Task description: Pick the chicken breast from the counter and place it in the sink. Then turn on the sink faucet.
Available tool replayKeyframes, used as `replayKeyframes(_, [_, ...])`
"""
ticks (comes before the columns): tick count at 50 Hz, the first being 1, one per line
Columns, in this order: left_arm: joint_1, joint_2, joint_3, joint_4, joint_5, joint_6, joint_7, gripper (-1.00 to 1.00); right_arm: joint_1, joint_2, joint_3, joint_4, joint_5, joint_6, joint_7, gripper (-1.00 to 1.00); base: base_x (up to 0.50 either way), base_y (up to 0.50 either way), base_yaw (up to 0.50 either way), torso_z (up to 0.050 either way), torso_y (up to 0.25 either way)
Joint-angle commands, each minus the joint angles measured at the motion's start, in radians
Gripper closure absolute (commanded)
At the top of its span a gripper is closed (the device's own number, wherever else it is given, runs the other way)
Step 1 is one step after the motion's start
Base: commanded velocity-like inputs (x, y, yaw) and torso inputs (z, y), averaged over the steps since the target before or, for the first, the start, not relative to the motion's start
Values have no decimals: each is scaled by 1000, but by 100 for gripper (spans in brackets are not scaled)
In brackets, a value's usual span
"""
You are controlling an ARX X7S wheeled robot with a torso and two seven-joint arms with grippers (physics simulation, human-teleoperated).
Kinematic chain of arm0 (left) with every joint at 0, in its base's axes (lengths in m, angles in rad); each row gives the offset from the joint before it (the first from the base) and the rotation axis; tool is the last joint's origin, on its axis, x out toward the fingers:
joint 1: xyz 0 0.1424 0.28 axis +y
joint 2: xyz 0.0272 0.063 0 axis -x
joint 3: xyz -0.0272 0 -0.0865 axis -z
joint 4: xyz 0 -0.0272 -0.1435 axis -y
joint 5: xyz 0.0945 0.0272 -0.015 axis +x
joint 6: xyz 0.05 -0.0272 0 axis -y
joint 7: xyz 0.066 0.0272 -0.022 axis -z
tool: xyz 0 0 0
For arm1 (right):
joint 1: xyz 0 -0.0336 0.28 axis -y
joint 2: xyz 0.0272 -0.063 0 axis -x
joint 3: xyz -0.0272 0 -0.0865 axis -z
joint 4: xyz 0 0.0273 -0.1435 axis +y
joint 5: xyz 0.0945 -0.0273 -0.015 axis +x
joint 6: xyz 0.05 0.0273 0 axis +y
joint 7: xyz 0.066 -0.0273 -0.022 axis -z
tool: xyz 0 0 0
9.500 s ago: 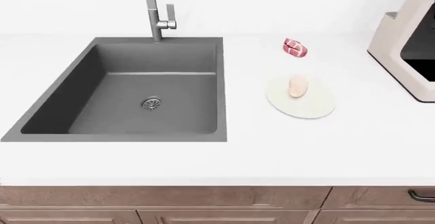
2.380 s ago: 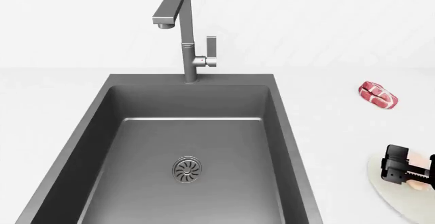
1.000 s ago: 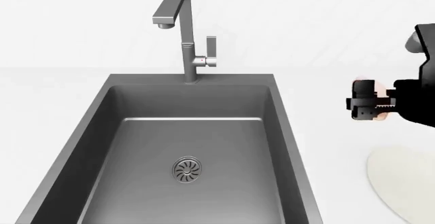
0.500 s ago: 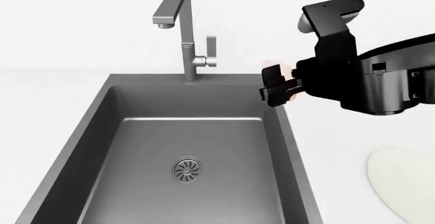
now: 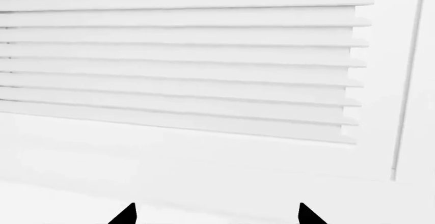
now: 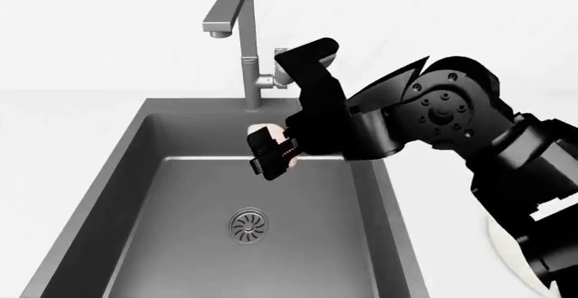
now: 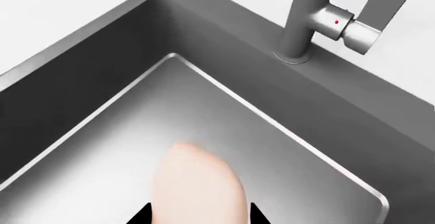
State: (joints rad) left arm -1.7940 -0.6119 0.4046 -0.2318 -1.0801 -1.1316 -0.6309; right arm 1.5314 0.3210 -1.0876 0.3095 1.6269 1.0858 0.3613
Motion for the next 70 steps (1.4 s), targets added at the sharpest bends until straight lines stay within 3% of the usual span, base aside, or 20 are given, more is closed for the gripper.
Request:
replayKeyframes(1, [21,2,4,-5,4,17,10,-100,-62,-95,-65,98,-108,-49,-149,100,0,0,0,0,0])
replayKeyframes(20, [44,2,2,-13,4,39,20,-100,-180,-178,-171,259,-243,-154,-322,100,0,0,0,0,0])
replayKeyframes(43, [58,0,4,-9,2,45,19,-100,-200,-195,-198,289,-258,-159,-349,100,0,0,0,0,0])
replayKeyframes(44, [58,0,3,-9,1,45,18,-100,-199,-194,-198,289,-258,-158,-345,-100,0,0,0,0,0])
replayKeyframes(59, [49,-1,11,-20,9,48,29,-100,-134,-179,-155,266,-231,-154,-309,-100,0,0,0,0,0])
replayKeyframes(70, [65,-4,8,-8,3,50,18,-100,-70,-176,-55,336,-250,-295,-190,-100,0,0,0,0,1])
